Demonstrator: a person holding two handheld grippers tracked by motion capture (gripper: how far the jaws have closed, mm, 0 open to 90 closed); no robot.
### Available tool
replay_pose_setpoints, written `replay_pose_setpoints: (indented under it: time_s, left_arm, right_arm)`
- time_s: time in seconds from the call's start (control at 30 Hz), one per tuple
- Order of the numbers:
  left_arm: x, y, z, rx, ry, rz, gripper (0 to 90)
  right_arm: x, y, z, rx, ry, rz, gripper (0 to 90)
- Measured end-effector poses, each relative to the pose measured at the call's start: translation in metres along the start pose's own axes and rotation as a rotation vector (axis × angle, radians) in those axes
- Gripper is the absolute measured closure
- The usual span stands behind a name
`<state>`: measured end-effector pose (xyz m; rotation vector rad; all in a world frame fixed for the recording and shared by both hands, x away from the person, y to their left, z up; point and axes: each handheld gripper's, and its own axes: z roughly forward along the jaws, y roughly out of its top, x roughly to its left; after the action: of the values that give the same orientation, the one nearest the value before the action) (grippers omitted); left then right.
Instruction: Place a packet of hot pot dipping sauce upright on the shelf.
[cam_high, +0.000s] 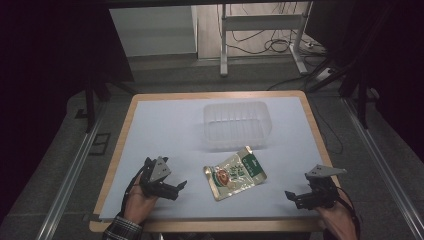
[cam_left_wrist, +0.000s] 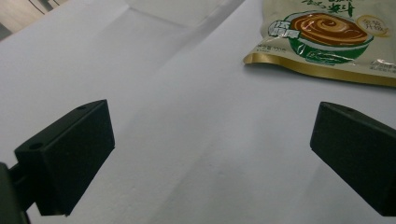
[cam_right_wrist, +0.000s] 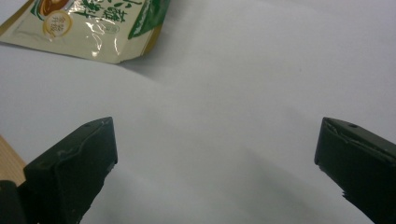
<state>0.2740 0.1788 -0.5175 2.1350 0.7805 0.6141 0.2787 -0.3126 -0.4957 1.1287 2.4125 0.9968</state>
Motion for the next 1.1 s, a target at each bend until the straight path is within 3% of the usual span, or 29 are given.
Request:
replay_pose_setpoints:
  time_s: [1.1]
  left_arm:
    - [-0.002,0.001,0.001,0.001,-0.007,0.012,0.0]
  right_arm:
    - [0.002,0.023,0.022,-0.047,0.076,-0.003,0.0]
